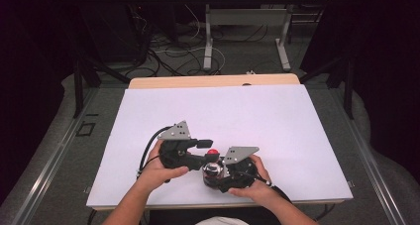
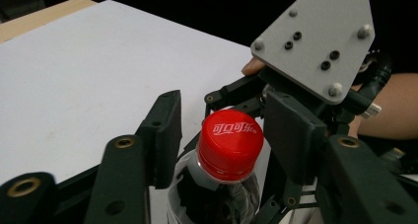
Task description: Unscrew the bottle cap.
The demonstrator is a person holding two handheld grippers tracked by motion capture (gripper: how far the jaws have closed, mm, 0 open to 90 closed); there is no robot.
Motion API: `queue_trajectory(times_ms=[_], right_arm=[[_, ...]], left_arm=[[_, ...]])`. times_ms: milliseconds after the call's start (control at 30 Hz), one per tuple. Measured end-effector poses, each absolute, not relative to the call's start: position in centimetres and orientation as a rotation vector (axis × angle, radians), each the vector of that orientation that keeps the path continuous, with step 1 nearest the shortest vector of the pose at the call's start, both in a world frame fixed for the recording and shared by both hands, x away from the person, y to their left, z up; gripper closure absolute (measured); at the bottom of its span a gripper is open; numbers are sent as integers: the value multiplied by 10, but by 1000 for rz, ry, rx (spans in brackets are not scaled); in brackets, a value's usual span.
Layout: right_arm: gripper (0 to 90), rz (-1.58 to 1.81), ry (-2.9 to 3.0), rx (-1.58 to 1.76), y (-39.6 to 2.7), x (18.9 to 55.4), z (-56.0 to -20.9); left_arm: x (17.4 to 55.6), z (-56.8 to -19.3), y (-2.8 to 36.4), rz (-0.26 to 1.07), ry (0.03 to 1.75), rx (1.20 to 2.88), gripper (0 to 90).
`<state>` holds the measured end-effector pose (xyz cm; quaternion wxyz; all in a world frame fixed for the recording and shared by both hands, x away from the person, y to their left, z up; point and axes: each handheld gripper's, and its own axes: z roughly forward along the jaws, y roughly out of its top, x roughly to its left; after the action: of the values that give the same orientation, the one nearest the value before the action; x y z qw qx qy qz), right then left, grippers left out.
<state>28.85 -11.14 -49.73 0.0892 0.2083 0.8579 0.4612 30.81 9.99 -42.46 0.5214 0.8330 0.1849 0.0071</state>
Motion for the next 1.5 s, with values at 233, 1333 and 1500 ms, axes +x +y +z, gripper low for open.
queue_trajectory(times_ms=[233,1333,1500], right_arm=[[300,1373,2562,607,-109,287,-498],[299,1352,2518,745,-115,294,-500],[299,1364,2531,728,-115,292,-499]], left_arm=[[310,-428,99,-8,424,1990,560],[294,-418,87,158,730,1843,466],[301,-415,96,102,565,1938,451]])
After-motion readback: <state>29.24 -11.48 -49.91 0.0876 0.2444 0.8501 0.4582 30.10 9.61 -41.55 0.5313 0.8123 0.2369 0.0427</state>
